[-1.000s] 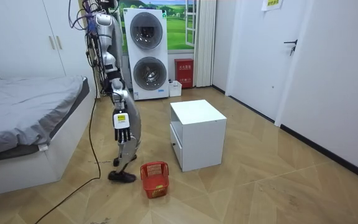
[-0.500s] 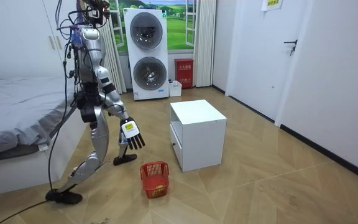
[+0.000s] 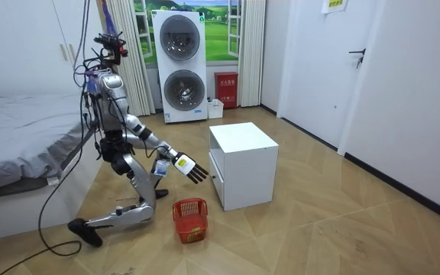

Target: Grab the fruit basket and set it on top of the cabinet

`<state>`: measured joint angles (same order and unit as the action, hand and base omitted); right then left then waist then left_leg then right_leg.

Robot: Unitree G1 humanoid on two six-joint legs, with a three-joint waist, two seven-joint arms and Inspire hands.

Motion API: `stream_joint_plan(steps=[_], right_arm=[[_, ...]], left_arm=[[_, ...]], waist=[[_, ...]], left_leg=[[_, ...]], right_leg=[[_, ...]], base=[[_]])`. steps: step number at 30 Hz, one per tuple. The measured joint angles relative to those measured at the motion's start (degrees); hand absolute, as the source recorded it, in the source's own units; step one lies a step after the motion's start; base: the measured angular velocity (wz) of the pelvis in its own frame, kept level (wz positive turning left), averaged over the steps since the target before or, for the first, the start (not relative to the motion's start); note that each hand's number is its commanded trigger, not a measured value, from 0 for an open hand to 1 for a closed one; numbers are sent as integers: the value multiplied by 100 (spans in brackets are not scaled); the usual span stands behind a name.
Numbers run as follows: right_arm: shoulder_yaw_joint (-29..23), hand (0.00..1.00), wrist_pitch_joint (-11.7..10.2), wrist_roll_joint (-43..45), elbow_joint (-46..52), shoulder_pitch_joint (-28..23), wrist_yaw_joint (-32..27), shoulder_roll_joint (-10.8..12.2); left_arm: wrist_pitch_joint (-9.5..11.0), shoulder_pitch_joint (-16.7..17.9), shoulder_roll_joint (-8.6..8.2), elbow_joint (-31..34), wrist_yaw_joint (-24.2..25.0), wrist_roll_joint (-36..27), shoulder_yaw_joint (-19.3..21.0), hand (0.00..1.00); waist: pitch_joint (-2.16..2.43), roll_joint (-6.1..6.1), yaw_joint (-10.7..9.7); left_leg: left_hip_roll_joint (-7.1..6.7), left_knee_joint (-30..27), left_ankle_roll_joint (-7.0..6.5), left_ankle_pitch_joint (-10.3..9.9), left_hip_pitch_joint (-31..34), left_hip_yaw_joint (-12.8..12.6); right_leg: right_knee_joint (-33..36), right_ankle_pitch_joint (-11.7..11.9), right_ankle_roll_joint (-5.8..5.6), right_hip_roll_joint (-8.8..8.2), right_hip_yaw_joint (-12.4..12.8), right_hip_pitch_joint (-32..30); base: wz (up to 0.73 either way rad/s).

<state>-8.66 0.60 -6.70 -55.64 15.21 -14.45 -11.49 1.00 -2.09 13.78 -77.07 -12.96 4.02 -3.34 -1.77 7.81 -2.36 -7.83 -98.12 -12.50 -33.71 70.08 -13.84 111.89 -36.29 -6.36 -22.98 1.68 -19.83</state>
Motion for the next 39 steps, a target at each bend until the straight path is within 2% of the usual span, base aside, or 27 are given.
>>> stream_joint_plan(steps=[5, 8, 12, 16, 21, 22, 23, 24, 28, 31, 36, 39], right_arm=[[0, 0, -70, -2, 13, 18, -112, -3], [1, 0, -71, -2, 15, 31, -185, -19], [4, 0, -71, -3, 15, 47, -191, -84], [61, 0, -69, -27, 15, 126, -170, -215], [73, 0, -76, -60, 11, 302, -86, -356], [92, 0, -99, -107, -12, 368, -79, -412], [171, 0, -122, -209, -67, 432, -69, -502], [187, 0, -127, -231, -69, 429, -59, -526], [303, 0, -126, -447, -162, 424, -32, -583], [393, 0, -126, -654, -195, 424, -34, -649], [518, 0, -126, -612, -220, 424, 101, -788], [552, 0, -126, -619, -364, 427, 158, -837]], left_arm=[[218, 65, 2, -142, -51, -21, -341, 0], [311, 91, 1, -193, -60, -105, -498, 0], [332, 146, -7, -203, -63, -114, -599, 0], [357, 400, -8, -204, -60, -222, -616, 0], [356, 596, -78, -195, 14, -220, -740, 0], [342, 598, -115, -170, 25, -222, -741, 0], [336, 585, -197, -149, 95, -221, -767, 0], [336, 582, -221, -141, 139, -221, -768, 0], [303, 570, -232, -103, 354, -222, -835, 0], [309, 511, -229, -66, 413, -223, -942, 0], [311, 471, -224, -60, 528, -225, -1061, 0], [311, 474, -178, -58, 528, -227, -1180, 0]], waist=[[-11, -1, -205], [-12, -3, -233], [-13, -4, -220], [-16, -24, -193], [-56, -86, -168], [-91, -135, -162], [-115, -234, -95], [-127, -221, -89], [-115, -257, -87], [-93, -293, -88], [-88, -319, -18], [-83, -358, 103]], left_leg=[[-61, -355, 7, -82, 185, -57], [-43, -363, 67, -51, 234, -88], [2, -371, 124, -29, 237, -119], [18, -447, 271, -8, 328, -125], [47, -613, 483, -26, 422, -150], [75, -687, 561, -24, 486, -124], [121, -663, 640, 4, 546, -102], [124, -639, 670, 20, 570, -102], [221, -578, 792, 83, 629, -81], [221, -565, 871, 124, 713, -9], [236, -568, 878, 127, 751, 4], [273, -570, 877, 127, 773, -5]], right_leg=[[472, -5, -3, -4, 106, 19], [602, -7, -5, -16, 195, -83], [721, -19, 9, 3, 261, -126], [955, -63, 58, 9, 311, -215], [1316, -164, 192, 25, 395, -214], [1433, -221, 226, 66, 418, -249], [1483, -243, 239, 127, 481, -358], [1502, -245, 236, 128, 501, -409], [1584, -264, 246, 227, 632, -584], [1626, -276, 226, 299, 631, -671], [1663, -280, 219, 310, 610, -746], [1702, -284, 213, 319, 622, -801]], base=[[10], [-2], [0], [3], [3], [-8], [-11], [-13], [-11], [-1], [0], [-3]])
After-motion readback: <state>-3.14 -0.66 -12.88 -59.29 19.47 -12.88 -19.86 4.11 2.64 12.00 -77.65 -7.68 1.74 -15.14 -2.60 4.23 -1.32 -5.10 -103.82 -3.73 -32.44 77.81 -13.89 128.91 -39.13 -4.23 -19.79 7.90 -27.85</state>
